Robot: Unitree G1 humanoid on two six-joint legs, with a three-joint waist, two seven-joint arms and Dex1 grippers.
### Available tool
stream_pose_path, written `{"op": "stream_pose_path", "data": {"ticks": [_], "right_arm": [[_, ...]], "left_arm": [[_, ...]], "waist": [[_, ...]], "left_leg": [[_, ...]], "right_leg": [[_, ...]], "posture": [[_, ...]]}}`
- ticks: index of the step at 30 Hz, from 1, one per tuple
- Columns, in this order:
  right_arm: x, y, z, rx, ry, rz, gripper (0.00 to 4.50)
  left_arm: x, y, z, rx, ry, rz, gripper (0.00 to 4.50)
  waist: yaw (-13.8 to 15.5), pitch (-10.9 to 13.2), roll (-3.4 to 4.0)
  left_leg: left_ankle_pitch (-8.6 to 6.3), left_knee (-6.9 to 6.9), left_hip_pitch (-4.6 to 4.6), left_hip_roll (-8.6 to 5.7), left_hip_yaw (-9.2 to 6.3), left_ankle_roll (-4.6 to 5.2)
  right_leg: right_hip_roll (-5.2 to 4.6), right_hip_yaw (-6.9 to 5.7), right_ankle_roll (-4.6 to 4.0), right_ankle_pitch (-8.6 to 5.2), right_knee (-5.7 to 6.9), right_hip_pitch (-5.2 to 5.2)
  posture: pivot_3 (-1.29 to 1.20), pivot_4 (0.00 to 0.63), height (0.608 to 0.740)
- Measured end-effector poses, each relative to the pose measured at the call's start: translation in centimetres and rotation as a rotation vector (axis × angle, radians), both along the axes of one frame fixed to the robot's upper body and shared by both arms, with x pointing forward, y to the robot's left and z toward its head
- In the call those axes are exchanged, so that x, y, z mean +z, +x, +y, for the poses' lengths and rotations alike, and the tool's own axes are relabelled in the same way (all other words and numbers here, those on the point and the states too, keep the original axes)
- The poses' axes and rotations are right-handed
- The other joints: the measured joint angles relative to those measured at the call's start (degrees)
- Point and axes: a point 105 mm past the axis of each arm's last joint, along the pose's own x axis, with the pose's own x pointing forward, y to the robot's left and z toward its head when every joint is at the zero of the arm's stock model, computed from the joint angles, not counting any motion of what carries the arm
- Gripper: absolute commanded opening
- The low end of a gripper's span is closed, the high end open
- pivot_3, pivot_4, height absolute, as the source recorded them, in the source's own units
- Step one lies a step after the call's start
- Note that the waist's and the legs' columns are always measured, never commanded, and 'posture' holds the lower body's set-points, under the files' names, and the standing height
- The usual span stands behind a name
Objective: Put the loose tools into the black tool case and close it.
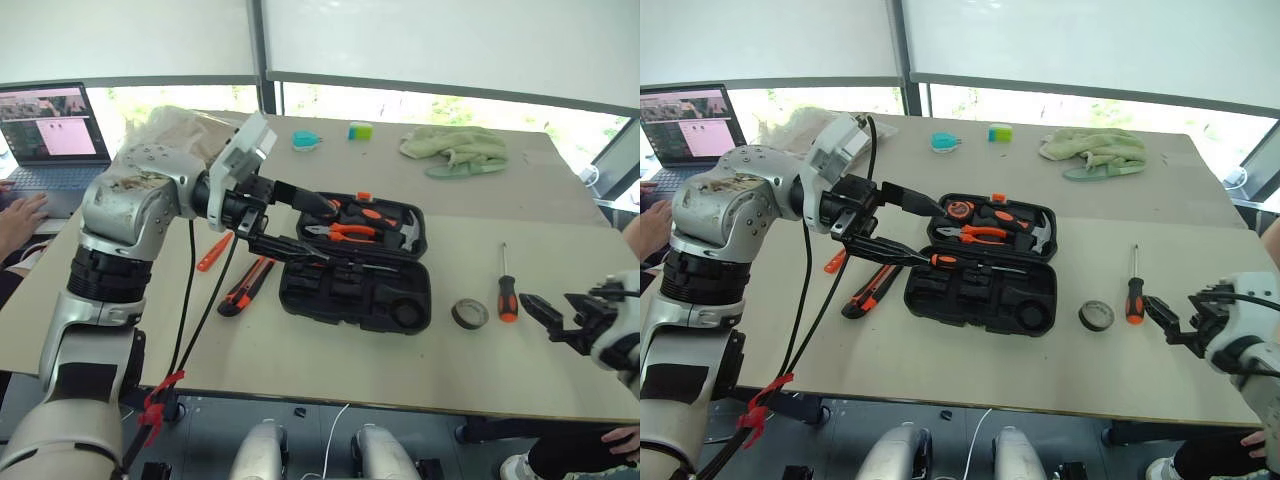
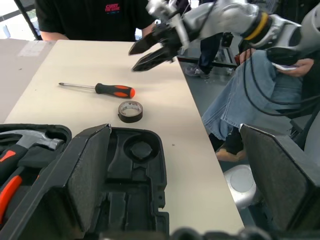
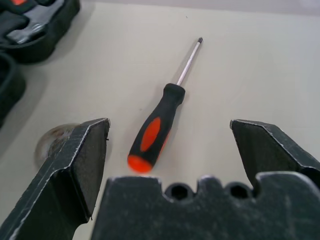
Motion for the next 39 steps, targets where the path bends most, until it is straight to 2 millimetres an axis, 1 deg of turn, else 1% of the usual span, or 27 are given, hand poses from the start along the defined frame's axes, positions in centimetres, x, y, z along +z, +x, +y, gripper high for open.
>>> {"op": "stream_pose_path", "data": {"ticks": [3,6,8,12,15,20,21,23,26,29,30,32,33,36,37,39], "right_arm": [[-1.4,1.3,0.6,-0.015,0.058,0.016,4.50],[-2.4,1.9,1.2,-0.012,0.071,0.043,4.50],[-3.0,2.2,1.0,-0.040,0.061,0.058,4.50],[-4.0,3.1,-0.3,-0.129,0.052,0.063,4.50],[-4.4,3.6,-0.8,-0.163,0.043,0.059,3.73],[-4.7,3.7,-1.1,-0.172,0.002,0.044,2.06],[-4.8,3.7,-1.2,-0.179,-0.001,0.038,1.65],[-4.8,3.6,-1.3,-0.196,0.007,0.026,1.07],[-4.8,3.3,-1.3,-0.185,0.011,0.023,1.06],[-4.1,2.7,-1.0,-0.096,-0.032,0.031,1.06],[-3.3,2.9,-0.5,-0.033,-0.050,0.021,1.06],[-1.0,3.5,1.0,0.105,-0.084,-0.020,1.06],[0.9,4.0,2.4,0.211,-0.115,-0.056,1.06],[4.9,4.9,6.7,0.464,-0.162,-0.147,1.06],[6.0,5.1,8.6,0.570,-0.162,-0.172,1.06],[6.8,5.1,11.7,0.749,-0.166,-0.175,1.06]], "left_arm": [[0.0,0.1,0.1,0.018,-0.002,-0.005,4.41],[0.0,0.2,0.1,0.033,0.002,-0.013,4.41],[-0.1,0.2,0.1,0.039,0.003,-0.017,4.41],[0.0,0.4,0.1,0.054,0.000,-0.023,4.41],[0.0,0.4,0.1,0.061,-0.002,-0.029,4.50],[0.1,0.3,0.0,0.058,-0.001,-0.039,4.50],[0.1,0.3,-0.1,0.056,0.000,-0.044,4.50],[0.1,0.3,-0.1,0.055,0.001,-0.064,4.50],[-0.3,0.4,-0.1,0.059,0.008,-0.064,4.50],[-0.8,0.5,0.3,0.071,0.030,-0.058,4.50],[-1.2,0.5,0.8,0.079,0.047,-0.062,4.50],[-1.8,0.6,1.5,0.093,0.087,-0.082,4.50],[-2.3,0.7,1.9,0.098,0.110,-0.094,4.50],[-3.5,0.8,2.6,0.099,0.151,-0.086,4.50],[-3.9,0.7,3.0,0.095,0.166,-0.075,4.50],[-4.3,0.4,3.5,0.086,0.187,-0.065,4.50]], "waist": [[0.0,0.0,0.00],[-0.1,0.0,0.01],[-0.1,0.0,0.01],[-0.4,0.0,0.01],[-0.5,0.0,0.02],[-0.6,0.0,0.01],[-0.6,0.0,0.01],[-0.6,0.0,0.02],[-0.6,0.0,0.02],[-0.5,0.0,0.09],[-0.7,0.1,0.18],[-1.2,0.2,0.30],[-1.6,0.2,0.33],[-2.1,0.2,0.33],[-2.1,0.2,0.32],[-2.0,0.2,0.32]], "left_leg": [[-0.01,-0.01,-0.14,0.00,0.01,0.01],[-0.01,0.01,-0.28,-0.01,-0.02,0.01],[-0.01,0.02,-0.28,0.00,-0.01,0.01],[-0.01,0.03,-0.28,-0.01,0.02,0.01],[-0.01,0.02,-0.28,0.01,0.02,0.01],[-0.01,0.02,-0.26,0.02,0.02,0.01],[-0.01,0.02,-0.25,0.02,0.02,0.01],[-0.01,0.02,-0.25,0.02,0.02,0.00],[-0.01,0.00,-0.25,0.01,0.02,0.01],[-0.01,0.00,-0.29,-0.01,0.06,0.01],[-0.01,0.00,-0.28,-0.01,0.06,0.01],[-0.01,-0.01,-0.27,0.02,0.05,0.01],[-0.01,-0.01,-0.25,0.05,0.04,0.01],[-0.01,-0.03,-0.28,0.12,0.03,0.01],[-0.01,-0.04,-0.28,0.13,0.03,0.01],[-0.01,-0.03,-0.36,0.11,0.04,0.01]], "right_leg": [[-0.01,0.01,0.01,0.00,0.00,-0.12],[-0.02,0.04,0.02,0.00,0.04,-0.29],[-0.01,0.03,0.02,0.00,0.04,-0.29],[-0.01,0.05,0.02,0.00,0.04,-0.30],[0.01,0.05,0.02,0.00,0.04,-0.31],[0.01,0.05,0.02,0.00,0.05,-0.28],[0.01,0.04,0.02,0.00,0.04,-0.28],[0.01,0.04,0.02,0.00,0.05,-0.28],[0.01,0.04,0.02,0.00,0.04,-0.28],[-0.02,0.08,0.03,0.00,0.04,-0.33],[-0.02,0.13,0.03,0.01,0.04,-0.35],[0.01,0.25,0.04,0.03,0.08,-0.45],[0.06,0.25,0.02,0.03,0.09,-0.44],[0.16,0.19,0.00,0.04,0.11,-0.48],[0.17,0.16,-0.01,0.04,0.11,-0.49],[0.15,0.15,-0.01,0.04,0.10,-0.56]], "posture": [[0.00,0.150,0.740],[0.00,0.150,0.740],[0.00,0.150,0.740],[0.00,0.150,0.740],[0.00,0.150,0.740],[0.00,0.150,0.740],[0.00,0.150,0.740],[0.00,0.150,0.740],[0.00,0.150,0.740],[0.00,0.150,0.740],[0.00,0.150,0.740],[0.00,0.150,0.740],[0.00,0.150,0.740],[0.00,0.150,0.740],[0.00,0.150,0.740],[0.00,0.150,0.740]]}}
